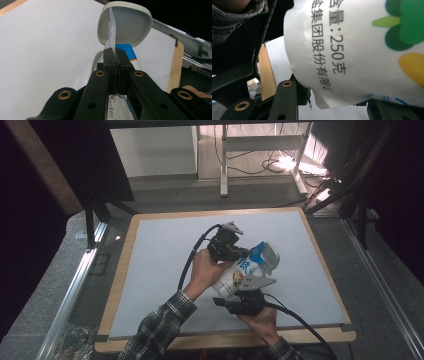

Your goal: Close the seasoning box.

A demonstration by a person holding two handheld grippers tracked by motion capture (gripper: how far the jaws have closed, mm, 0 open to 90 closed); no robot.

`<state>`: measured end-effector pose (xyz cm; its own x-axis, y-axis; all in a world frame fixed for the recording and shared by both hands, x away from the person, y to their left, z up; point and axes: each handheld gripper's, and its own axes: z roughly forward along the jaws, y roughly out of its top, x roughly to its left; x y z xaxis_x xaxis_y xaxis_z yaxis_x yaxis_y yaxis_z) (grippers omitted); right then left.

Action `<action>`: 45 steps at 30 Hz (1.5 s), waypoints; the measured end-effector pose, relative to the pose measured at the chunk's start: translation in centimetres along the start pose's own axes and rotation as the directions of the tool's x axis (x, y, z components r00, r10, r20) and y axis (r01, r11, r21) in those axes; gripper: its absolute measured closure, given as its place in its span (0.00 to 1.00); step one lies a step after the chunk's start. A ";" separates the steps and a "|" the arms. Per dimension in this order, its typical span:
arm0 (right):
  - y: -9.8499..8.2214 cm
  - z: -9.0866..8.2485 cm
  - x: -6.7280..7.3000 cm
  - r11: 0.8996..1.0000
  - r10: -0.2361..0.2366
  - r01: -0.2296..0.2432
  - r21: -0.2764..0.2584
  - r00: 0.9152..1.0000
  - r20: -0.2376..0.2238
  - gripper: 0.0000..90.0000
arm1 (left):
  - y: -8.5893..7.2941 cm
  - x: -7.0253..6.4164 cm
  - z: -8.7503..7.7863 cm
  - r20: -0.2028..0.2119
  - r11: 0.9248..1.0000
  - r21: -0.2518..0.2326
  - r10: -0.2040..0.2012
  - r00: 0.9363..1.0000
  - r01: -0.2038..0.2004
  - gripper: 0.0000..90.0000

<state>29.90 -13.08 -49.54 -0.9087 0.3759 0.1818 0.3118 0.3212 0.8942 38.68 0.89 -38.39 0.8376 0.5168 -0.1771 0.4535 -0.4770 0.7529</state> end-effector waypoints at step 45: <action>0.1 -0.1 0.1 1.000 0.005 -0.005 -0.018 1.000 -0.003 0.66 | 0.4 -0.5 0.3 0.000 1.000 0.009 0.004 1.000 -0.004 0.99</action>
<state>29.84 -13.07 -49.37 -0.9078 0.3752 0.1874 0.3112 0.3033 0.9007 38.58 0.24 -38.22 0.8396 0.5146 -0.1740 0.4527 -0.4857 0.7478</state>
